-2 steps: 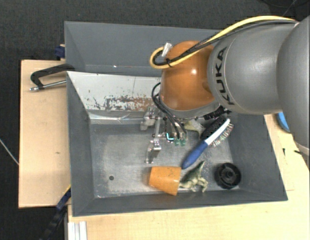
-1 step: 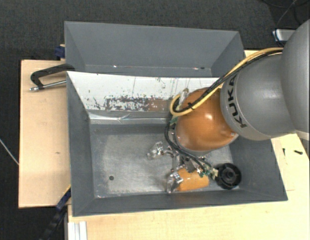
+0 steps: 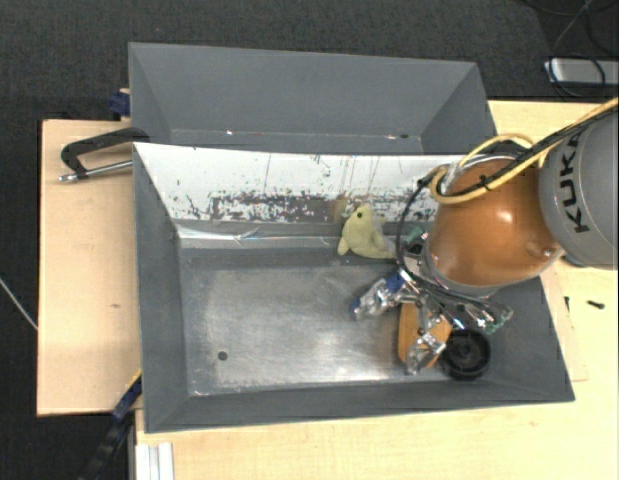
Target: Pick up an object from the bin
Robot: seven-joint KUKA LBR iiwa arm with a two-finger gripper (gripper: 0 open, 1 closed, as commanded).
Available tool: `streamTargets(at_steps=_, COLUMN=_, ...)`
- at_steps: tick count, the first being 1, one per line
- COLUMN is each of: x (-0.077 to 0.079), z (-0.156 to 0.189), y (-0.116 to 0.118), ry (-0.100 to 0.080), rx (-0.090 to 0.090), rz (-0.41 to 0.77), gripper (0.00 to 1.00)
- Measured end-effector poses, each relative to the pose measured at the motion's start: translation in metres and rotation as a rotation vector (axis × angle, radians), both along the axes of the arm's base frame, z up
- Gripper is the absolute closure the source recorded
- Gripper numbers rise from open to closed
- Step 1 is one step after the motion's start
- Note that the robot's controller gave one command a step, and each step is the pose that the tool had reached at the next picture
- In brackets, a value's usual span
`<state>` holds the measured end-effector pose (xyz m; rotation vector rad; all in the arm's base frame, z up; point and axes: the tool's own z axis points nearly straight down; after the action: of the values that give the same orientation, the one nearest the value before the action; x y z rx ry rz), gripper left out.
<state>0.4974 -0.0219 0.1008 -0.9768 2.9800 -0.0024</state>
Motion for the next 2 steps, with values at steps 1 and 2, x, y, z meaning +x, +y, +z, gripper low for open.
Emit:
streamTargets(at_steps=1, x=0.071, z=0.009, y=-0.077, ry=0.014, rx=-0.002, rz=0.473, gripper=0.00)
streamTargets(at_steps=2, x=0.019, z=-0.029, y=-0.045, ry=0.001, rx=-0.002, rz=0.759, gripper=0.00)
